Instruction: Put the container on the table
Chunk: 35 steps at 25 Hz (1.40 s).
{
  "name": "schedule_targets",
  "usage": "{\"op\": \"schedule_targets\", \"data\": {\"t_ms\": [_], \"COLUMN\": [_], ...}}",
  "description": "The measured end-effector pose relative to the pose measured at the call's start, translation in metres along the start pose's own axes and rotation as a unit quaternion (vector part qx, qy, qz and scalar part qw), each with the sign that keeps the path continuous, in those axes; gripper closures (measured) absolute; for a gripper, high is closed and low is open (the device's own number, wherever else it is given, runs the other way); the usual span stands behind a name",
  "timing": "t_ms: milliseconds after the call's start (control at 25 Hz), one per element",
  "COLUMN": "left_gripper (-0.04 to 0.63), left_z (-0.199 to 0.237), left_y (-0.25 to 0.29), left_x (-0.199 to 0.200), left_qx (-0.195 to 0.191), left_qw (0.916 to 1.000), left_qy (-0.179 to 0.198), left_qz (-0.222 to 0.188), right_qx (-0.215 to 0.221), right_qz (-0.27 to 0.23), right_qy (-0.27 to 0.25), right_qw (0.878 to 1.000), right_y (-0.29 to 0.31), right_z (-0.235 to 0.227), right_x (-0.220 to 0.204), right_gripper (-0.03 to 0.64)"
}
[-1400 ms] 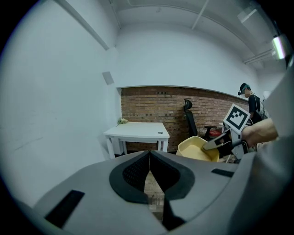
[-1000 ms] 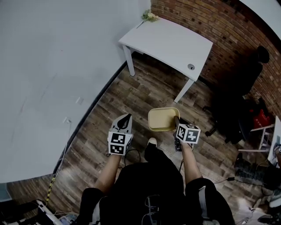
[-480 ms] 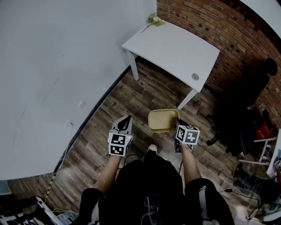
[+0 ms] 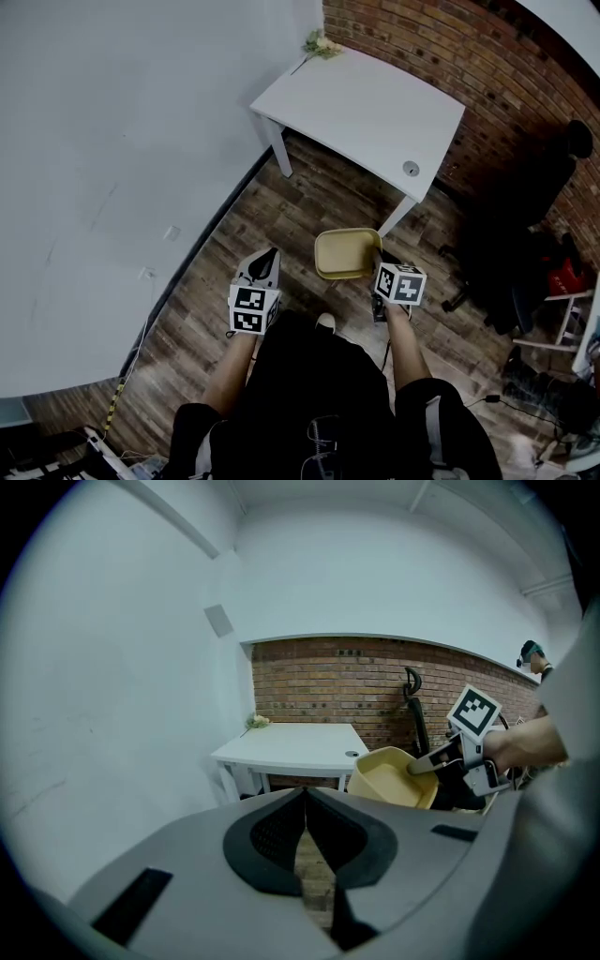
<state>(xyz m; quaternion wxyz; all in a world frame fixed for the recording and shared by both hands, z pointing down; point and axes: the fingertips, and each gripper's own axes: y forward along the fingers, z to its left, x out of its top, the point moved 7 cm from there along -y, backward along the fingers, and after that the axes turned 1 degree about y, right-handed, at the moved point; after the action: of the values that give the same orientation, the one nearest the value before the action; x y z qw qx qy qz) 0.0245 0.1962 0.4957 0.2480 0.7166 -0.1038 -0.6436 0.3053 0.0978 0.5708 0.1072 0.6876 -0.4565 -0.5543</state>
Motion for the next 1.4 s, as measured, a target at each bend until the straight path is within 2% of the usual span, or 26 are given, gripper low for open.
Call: {"op": "schedule_targets", "data": {"t_ms": [360, 760, 1400], "left_gripper": [0.578, 0.578, 0.578], "left_z": [0.014, 0.059, 0.176], "left_y": [0.029, 0.089, 0.211], "left_x": [0.009, 0.026, 0.073], "left_qx": [-0.004, -0.027, -0.088], "left_qw": [0.9999, 0.9993, 0.996], "left_qy": [-0.01, -0.021, -0.017], "left_qz": [-0.006, -0.016, 0.0], "right_qx": [-0.005, -0.023, -0.067], "right_qz": [0.009, 0.001, 0.004], "right_qy": [-0.005, -0.007, 0.022], "right_qw": [1.0, 1.0, 0.997], "right_y": [0.023, 0.068, 0.173], "right_z": [-0.004, 0.005, 0.035], "right_x": [0.019, 0.065, 0.162], "right_gripper": [0.589, 0.589, 0.589]}}
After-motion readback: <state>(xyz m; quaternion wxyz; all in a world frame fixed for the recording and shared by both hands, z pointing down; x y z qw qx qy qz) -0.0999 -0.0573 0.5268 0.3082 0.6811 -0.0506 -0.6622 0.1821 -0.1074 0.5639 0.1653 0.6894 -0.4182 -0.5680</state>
